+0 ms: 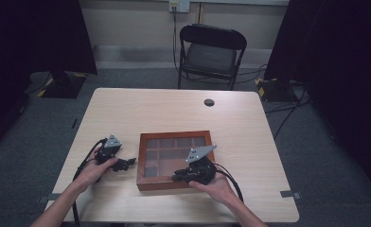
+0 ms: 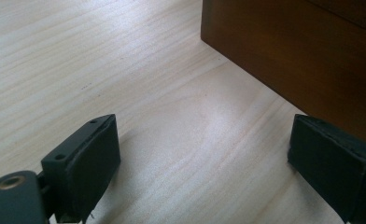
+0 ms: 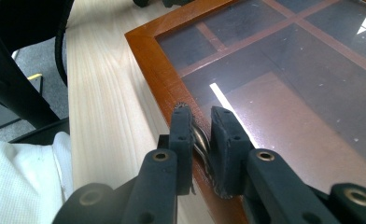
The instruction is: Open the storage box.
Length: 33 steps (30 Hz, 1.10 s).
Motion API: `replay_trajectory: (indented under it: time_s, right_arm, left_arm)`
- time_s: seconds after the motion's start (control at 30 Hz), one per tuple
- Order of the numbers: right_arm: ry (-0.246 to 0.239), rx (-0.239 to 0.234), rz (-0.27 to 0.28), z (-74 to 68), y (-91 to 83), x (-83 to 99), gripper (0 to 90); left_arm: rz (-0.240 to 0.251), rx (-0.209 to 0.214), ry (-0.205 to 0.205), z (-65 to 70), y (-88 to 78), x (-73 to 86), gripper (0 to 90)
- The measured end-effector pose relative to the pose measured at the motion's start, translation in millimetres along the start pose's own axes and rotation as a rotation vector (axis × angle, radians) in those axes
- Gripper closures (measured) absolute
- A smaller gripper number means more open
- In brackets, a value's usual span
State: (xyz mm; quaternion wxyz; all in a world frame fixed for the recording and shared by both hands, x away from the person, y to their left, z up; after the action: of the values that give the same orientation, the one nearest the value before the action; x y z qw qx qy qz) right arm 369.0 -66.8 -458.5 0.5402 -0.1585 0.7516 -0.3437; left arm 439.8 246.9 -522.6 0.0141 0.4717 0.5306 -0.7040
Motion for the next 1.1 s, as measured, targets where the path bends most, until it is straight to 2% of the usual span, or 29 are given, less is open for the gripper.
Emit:
replay_trajectory:
  time_s: [0.13,0.27,0.53,1.1]
  right_arm:
    - [0.011,-0.015,0.005,-2.8,1.9,-0.4,80.2]
    - [-0.003,-0.007,-0.006,-6.6,3.3,-2.8,80.6]
    - [0.005,-0.005,-0.014,-7.0,2.2,-3.9,80.7]
    - [0.018,-0.032,0.030,-5.2,-9.7,-13.7,80.9]
  left_arm:
    - [0.000,0.000,0.000,0.0,0.0,0.0,8.5]
    - [0.000,0.000,0.000,0.0,0.0,0.0,8.5]
    - [0.000,0.000,0.000,0.0,0.0,0.0,8.5]
    - [-0.001,0.000,0.001,-0.2,0.1,-0.1,8.2]
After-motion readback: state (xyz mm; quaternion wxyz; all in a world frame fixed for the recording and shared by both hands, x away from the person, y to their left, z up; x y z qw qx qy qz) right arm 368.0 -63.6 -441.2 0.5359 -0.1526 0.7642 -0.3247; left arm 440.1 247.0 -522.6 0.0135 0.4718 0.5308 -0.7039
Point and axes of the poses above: each handheld gripper's, and its own axes: y roughly forward along the jaws, x roughly out of its underside, z roughly to its right, the point moved 3 cm from there along y, roughly forward along the jaws, and after that the axes turned 4 degrees about -z, right-handed, at the moved point
